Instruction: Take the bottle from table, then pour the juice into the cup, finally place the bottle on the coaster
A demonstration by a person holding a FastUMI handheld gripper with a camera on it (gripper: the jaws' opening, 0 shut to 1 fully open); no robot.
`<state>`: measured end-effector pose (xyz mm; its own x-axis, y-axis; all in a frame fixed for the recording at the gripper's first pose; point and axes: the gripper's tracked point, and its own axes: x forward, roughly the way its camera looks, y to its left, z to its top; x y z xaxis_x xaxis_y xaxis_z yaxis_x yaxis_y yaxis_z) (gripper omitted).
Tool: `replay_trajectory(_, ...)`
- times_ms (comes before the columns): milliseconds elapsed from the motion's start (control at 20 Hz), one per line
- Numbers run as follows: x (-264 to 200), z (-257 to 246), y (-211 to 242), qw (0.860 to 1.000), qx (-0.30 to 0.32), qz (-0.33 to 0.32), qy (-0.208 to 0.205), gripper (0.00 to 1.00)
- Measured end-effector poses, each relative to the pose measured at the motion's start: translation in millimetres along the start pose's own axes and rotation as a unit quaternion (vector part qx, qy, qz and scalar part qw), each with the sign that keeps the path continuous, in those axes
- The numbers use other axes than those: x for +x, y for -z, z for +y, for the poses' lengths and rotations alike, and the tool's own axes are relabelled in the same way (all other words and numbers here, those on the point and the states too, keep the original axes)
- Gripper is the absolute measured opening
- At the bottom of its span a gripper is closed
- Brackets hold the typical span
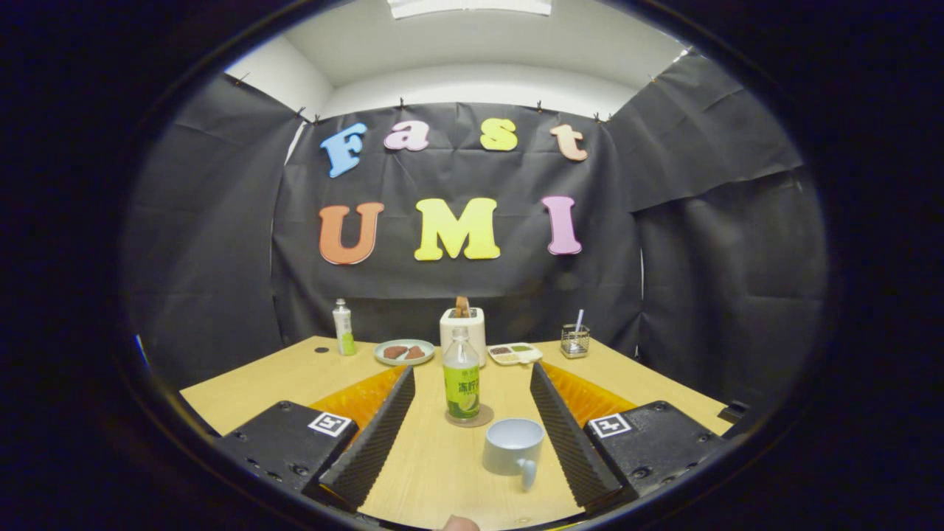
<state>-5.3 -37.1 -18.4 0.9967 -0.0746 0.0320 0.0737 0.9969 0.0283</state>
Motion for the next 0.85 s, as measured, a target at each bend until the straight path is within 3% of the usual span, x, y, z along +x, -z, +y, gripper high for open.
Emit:
replay_trajectory(400, -15.3, -13.6, -11.2, 0.999, 0.003, -0.015, 0.032, 1.0)
replay_trajectory(850, -28.0, -13.6, -18.3, 0.999, 0.005, -0.021, 0.037, 1.0)
